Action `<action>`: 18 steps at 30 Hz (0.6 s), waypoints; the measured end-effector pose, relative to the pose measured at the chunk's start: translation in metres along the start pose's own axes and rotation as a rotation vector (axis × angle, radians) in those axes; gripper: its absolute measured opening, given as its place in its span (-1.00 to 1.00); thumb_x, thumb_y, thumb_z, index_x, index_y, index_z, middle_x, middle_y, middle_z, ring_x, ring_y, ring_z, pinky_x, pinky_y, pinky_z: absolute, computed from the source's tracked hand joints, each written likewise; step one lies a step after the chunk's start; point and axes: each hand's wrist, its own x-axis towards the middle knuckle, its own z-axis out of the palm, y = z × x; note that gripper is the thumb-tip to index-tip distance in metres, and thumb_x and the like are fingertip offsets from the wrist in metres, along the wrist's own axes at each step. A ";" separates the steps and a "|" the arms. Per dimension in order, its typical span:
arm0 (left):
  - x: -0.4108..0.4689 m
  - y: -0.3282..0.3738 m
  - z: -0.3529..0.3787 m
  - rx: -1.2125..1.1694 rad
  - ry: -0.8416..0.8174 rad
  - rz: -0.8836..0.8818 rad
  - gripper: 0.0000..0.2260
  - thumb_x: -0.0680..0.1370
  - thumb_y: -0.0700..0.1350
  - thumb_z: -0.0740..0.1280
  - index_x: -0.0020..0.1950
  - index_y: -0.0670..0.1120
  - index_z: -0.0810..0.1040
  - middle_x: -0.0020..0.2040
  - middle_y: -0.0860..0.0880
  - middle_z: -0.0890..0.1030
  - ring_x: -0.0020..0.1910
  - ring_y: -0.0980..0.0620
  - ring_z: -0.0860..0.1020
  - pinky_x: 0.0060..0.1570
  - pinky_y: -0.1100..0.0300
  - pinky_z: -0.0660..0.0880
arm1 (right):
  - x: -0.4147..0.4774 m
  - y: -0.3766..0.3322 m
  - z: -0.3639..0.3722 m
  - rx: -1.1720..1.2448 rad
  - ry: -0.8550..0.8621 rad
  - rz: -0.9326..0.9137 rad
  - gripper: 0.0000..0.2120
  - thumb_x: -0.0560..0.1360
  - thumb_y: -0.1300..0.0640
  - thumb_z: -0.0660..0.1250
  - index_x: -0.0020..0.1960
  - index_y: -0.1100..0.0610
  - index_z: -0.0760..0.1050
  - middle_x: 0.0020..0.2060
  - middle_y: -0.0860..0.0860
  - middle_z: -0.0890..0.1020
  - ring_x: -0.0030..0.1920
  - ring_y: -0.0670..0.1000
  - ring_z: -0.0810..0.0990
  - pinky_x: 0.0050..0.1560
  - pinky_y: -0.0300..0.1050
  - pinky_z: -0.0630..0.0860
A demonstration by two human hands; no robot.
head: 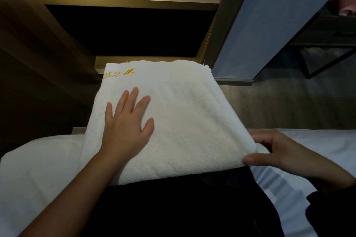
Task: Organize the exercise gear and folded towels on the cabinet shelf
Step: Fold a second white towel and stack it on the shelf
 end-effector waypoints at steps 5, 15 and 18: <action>-0.001 0.003 0.002 0.019 0.003 -0.007 -0.42 0.54 0.26 -0.05 0.55 0.15 0.14 0.62 0.06 -0.06 0.59 0.01 -0.13 0.50 -0.21 -0.15 | -0.003 0.011 0.005 -0.177 0.039 0.149 -0.73 0.35 -0.09 0.44 -0.03 0.02 0.69 0.07 -0.29 0.54 0.18 -0.23 0.51 0.16 -0.33 0.44; 0.000 0.004 -0.001 0.027 -0.002 -0.013 -0.42 0.53 0.24 -0.04 0.55 0.12 0.15 0.62 0.03 -0.04 0.59 -0.02 -0.11 0.49 -0.23 -0.14 | -0.004 0.001 0.016 -0.049 0.228 0.154 -0.68 0.23 -0.18 0.47 -0.14 0.01 0.65 -0.16 0.01 0.69 -0.11 0.00 0.68 0.01 0.04 0.63; 0.000 0.005 -0.002 0.024 -0.005 -0.009 -0.42 0.53 0.23 -0.04 0.55 0.12 0.15 0.62 0.03 -0.04 0.59 -0.01 -0.12 0.49 -0.23 -0.14 | -0.002 -0.002 0.021 -0.045 0.263 0.141 -0.62 0.22 -0.18 0.47 -0.10 0.04 0.64 -0.14 -0.04 0.70 -0.11 -0.03 0.68 0.01 0.05 0.64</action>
